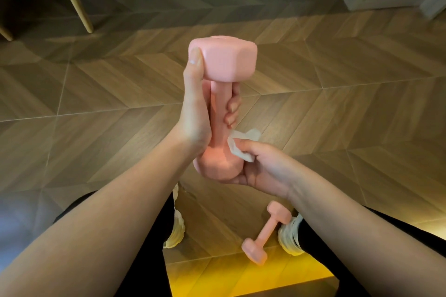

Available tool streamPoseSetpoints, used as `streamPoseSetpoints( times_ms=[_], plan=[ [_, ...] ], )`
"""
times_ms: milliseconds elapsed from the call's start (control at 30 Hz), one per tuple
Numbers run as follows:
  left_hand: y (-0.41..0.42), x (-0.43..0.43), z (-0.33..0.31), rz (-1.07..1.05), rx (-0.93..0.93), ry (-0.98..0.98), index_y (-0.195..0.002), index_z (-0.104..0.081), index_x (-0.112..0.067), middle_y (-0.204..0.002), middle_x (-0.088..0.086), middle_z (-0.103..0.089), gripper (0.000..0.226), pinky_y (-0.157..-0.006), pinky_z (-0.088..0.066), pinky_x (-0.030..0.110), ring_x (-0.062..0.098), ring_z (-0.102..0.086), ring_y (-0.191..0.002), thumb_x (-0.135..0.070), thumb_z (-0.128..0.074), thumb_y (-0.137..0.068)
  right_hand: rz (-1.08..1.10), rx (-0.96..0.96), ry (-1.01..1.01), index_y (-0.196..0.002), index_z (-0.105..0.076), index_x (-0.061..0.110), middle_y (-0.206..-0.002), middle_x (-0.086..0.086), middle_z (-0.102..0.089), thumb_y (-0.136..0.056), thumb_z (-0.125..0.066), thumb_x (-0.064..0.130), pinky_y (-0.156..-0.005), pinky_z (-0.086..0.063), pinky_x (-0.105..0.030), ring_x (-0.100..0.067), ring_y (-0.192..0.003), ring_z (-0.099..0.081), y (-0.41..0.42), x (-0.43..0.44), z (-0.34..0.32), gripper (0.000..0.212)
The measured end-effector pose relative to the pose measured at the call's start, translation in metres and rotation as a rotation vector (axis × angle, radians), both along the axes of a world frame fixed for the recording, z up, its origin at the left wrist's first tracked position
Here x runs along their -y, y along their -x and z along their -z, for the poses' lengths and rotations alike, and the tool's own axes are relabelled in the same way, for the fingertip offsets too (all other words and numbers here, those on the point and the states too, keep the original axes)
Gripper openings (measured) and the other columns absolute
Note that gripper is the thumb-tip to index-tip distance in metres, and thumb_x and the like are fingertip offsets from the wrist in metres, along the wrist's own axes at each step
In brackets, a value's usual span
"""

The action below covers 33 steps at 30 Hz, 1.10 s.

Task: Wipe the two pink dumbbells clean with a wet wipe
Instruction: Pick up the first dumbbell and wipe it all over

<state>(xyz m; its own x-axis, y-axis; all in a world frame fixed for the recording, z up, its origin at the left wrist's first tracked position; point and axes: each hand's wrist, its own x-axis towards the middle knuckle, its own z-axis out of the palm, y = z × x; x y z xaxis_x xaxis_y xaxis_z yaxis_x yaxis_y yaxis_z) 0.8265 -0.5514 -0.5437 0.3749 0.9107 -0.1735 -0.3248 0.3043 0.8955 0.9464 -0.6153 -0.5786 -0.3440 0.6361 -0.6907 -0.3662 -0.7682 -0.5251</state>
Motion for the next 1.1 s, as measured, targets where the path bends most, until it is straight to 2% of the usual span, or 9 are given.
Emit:
streamPoseSetpoints(
  times_ms=[100, 200, 300, 433, 533, 700, 800, 967, 1100],
  plan=[
    [-0.001, 0.002, 0.002, 0.039, -0.012, -0.039, -0.065, -0.058, -0.012, -0.05, 0.002, -0.044, 0.074, -0.043, -0.032, 0.025, 0.018, -0.033, -0.043, -0.079, -0.026, -0.076, 0.059, 0.124, 0.035, -0.123, -0.057, 0.009, -0.123, -0.019, -0.067, -0.103, -0.047, 0.029, -0.069, -0.06, -0.044, -0.026, -0.092, -0.068, 0.009, -0.001, 0.004, 0.03],
    [-0.003, 0.004, 0.004, 0.074, -0.004, -0.035, -0.065, -0.058, -0.013, -0.05, 0.001, -0.045, 0.073, -0.044, -0.033, 0.024, 0.018, -0.034, -0.042, -0.079, -0.028, -0.075, 0.047, 0.132, 0.06, -0.128, -0.057, 0.01, -0.123, -0.017, -0.068, -0.102, -0.048, 0.032, -0.076, -0.059, -0.047, -0.028, -0.103, -0.068, 0.006, -0.002, 0.007, 0.035],
    [-0.001, 0.003, 0.002, 0.086, 0.018, -0.022, -0.065, -0.058, -0.013, -0.05, 0.001, -0.044, 0.074, -0.043, -0.033, 0.024, 0.018, -0.033, -0.042, -0.08, -0.028, -0.074, -0.011, -0.011, 0.052, -0.135, -0.052, 0.007, -0.131, -0.018, -0.063, -0.103, -0.043, 0.019, -0.083, -0.057, -0.048, -0.033, -0.121, -0.061, -0.003, 0.001, 0.006, 0.035],
    [0.005, 0.004, 0.002, 0.107, 0.042, -0.036, -0.068, -0.059, -0.011, -0.05, 0.001, -0.044, 0.078, -0.043, -0.034, 0.024, 0.018, -0.033, -0.041, -0.079, -0.023, -0.078, -0.063, -0.216, 0.069, -0.133, -0.051, 0.007, -0.131, -0.022, -0.062, -0.1, -0.041, 0.017, -0.079, -0.058, -0.051, -0.043, -0.122, -0.057, -0.003, 0.008, 0.004, 0.036],
    [0.003, 0.004, 0.003, 0.104, -0.028, -0.059, -0.074, -0.062, -0.007, -0.055, 0.005, -0.051, 0.084, -0.047, -0.038, 0.025, 0.019, -0.042, -0.046, -0.077, -0.016, -0.082, 0.036, -0.132, 0.072, -0.132, -0.053, 0.005, -0.129, -0.023, -0.062, -0.102, -0.042, 0.016, -0.079, -0.057, -0.054, -0.04, -0.118, -0.06, 0.007, 0.009, 0.009, 0.034],
    [-0.003, 0.005, 0.004, -0.044, -0.317, -0.193, -0.087, -0.056, 0.007, -0.072, 0.014, -0.057, 0.112, -0.072, -0.044, 0.04, 0.028, -0.053, -0.069, -0.1, -0.04, -0.059, 0.246, 0.053, 0.017, -0.119, -0.06, 0.008, -0.118, -0.02, -0.067, -0.101, -0.048, 0.015, -0.083, -0.056, -0.058, -0.037, -0.111, -0.065, 0.006, 0.001, 0.016, 0.023],
    [-0.007, 0.008, 0.006, -0.137, -0.363, -0.11, -0.093, -0.055, -0.006, -0.082, 0.006, -0.056, 0.092, -0.07, -0.046, 0.028, 0.016, -0.054, -0.074, -0.091, -0.045, -0.06, 0.296, 0.092, 0.001, -0.099, -0.063, 0.014, -0.1, -0.013, -0.073, -0.099, -0.053, 0.013, -0.071, -0.061, -0.052, -0.034, -0.101, -0.069, 0.011, 0.003, 0.02, 0.01],
    [-0.007, 0.008, 0.002, -0.214, -0.396, -0.054, -0.088, -0.054, -0.008, -0.075, 0.007, -0.052, 0.063, -0.066, -0.043, 0.028, 0.019, -0.05, -0.071, -0.069, -0.038, -0.083, 0.308, 0.058, -0.016, -0.099, -0.065, 0.014, -0.088, -0.008, -0.078, -0.097, -0.056, 0.014, -0.066, -0.062, -0.045, -0.027, -0.085, -0.075, 0.021, 0.006, 0.023, 0.009],
    [-0.008, 0.008, -0.002, -0.241, -0.315, -0.052, -0.082, -0.053, -0.007, -0.074, 0.012, -0.047, 0.072, -0.06, -0.037, 0.031, 0.022, -0.044, -0.067, -0.077, -0.037, -0.078, 0.253, 0.081, -0.066, -0.103, -0.064, 0.016, -0.089, -0.007, -0.078, -0.098, -0.056, 0.019, -0.066, -0.062, -0.04, -0.023, -0.081, -0.075, 0.02, 0.005, 0.021, 0.01]
  ],
)
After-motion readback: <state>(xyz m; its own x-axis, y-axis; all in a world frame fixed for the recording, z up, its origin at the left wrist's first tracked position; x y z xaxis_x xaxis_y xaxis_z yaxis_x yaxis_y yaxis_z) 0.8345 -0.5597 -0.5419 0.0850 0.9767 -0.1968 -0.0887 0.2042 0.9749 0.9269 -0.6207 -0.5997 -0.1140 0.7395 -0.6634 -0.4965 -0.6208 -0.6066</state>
